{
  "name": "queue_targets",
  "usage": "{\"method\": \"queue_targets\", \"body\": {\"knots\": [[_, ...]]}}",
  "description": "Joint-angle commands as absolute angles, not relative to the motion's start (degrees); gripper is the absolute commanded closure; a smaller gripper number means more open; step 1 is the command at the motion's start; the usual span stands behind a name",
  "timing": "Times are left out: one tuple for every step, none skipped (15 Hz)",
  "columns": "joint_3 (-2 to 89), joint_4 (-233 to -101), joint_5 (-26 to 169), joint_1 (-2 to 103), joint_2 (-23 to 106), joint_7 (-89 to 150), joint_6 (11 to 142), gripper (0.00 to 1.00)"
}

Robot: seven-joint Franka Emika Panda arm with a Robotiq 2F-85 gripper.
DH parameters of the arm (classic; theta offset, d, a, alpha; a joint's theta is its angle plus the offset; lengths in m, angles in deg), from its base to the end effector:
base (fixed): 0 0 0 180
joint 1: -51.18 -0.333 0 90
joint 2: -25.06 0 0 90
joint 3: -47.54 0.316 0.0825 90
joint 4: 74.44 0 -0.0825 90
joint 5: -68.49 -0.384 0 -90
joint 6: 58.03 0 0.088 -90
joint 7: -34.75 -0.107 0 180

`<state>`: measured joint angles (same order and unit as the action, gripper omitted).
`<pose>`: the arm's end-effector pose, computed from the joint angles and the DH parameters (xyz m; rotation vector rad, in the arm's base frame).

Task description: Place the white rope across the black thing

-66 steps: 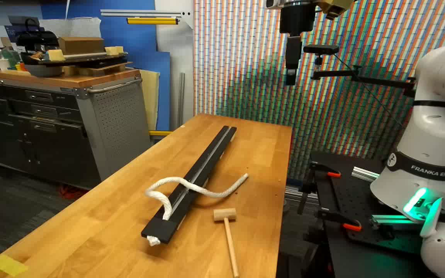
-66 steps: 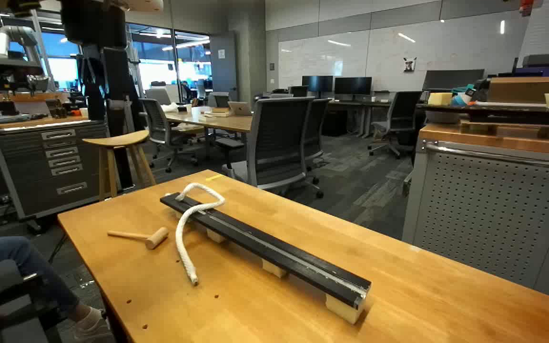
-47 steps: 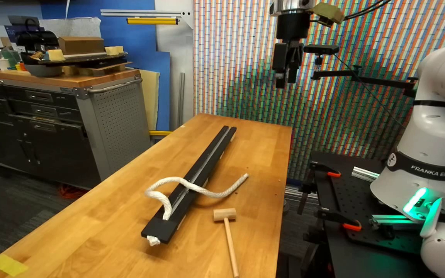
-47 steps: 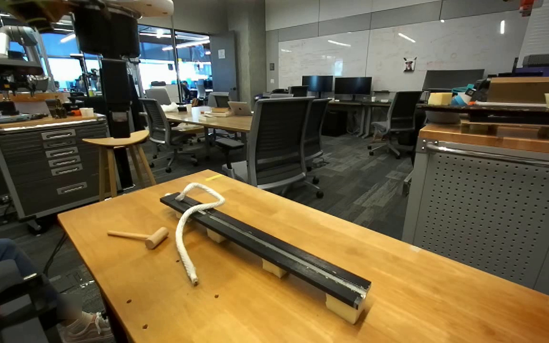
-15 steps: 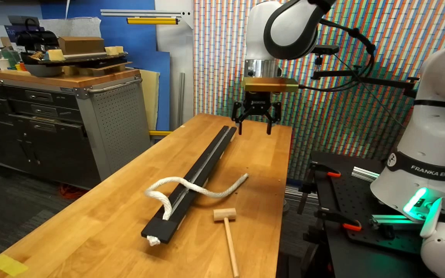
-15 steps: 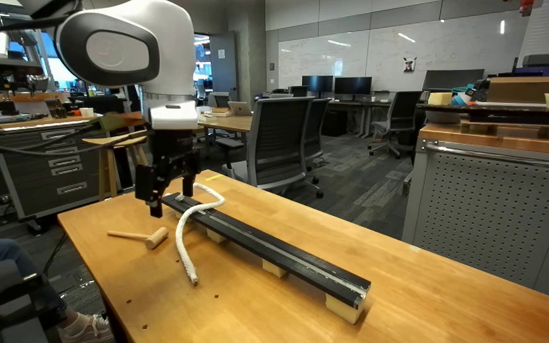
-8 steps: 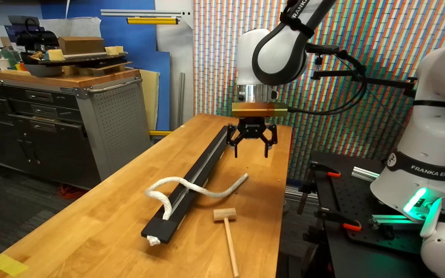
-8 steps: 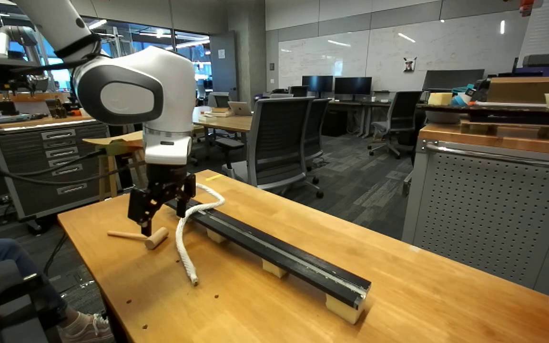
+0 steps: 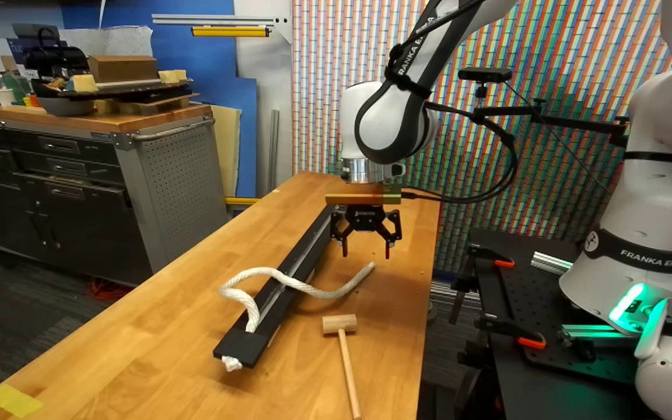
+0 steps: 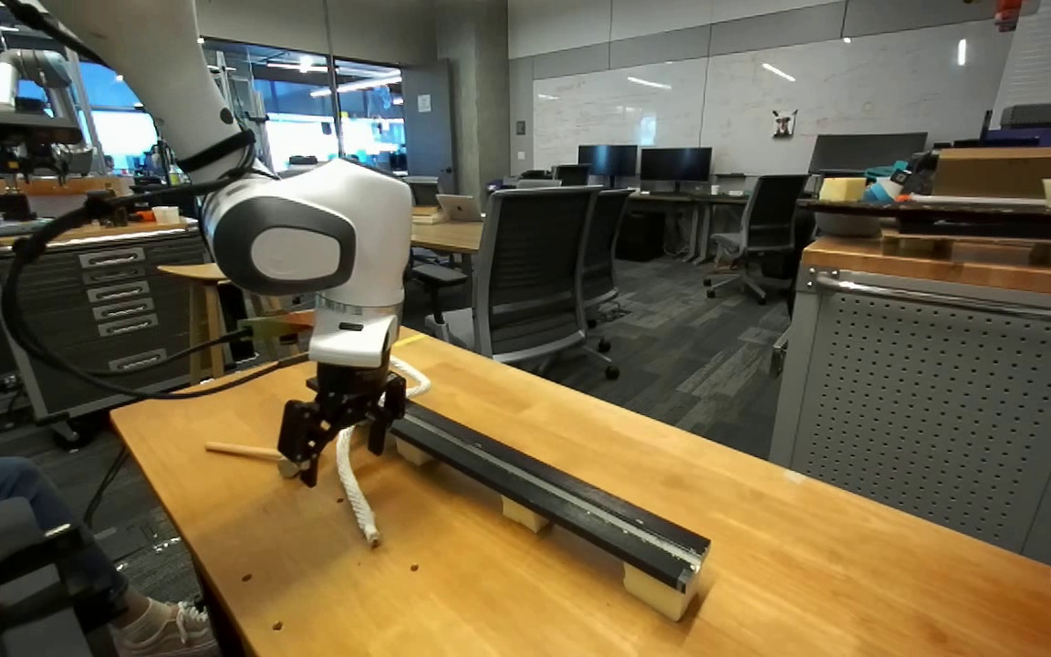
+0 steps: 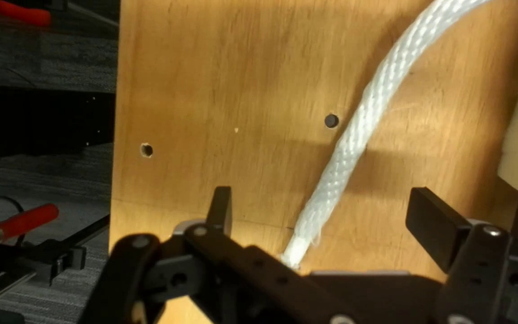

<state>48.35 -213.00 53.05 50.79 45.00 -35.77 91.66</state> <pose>0.4727 0.0045 0.1554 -2.3292 2.0714 0.3059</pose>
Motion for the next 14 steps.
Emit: {"method": "queue_targets", "body": {"knots": [[47.9,-209.1,49.3,49.9,49.5,-36.7,92.5,0.0],[47.8,-208.5,48.7,49.8,50.4,-36.9,92.5,0.0],[47.4,-208.1,48.6,49.6,51.1,-37.4,92.4,0.0],[47.5,-207.6,48.0,49.7,51.6,-37.3,92.3,0.0],[47.1,-207.2,48.0,49.4,52.2,-38.1,92.3,0.0],[46.8,-207.0,47.9,49.3,52.6,-38.9,92.3,0.0],[46.7,-206.7,47.6,49.4,53.0,-39.3,92.1,0.0],[46.6,-206.5,47.5,49.4,53.3,-40.0,92.0,0.0],[46.4,-206.6,47.4,49.5,53.6,-40.7,91.9,0.0],[46.6,-206.5,46.8,50.0,53.8,-40.7,91.7,0.0],[46.8,-206.6,46.3,50.3,54.0,-40.7,91.7,0.0],[46.8,-206.5,45.9,50.4,54.2,-40.8,91.7,0.0],[46.9,-206.6,45.3,50.5,54.3,-40.6,91.8,0.0],[47.0,-206.6,44.8,50.5,54.5,-40.6,91.8,0.0]]}}
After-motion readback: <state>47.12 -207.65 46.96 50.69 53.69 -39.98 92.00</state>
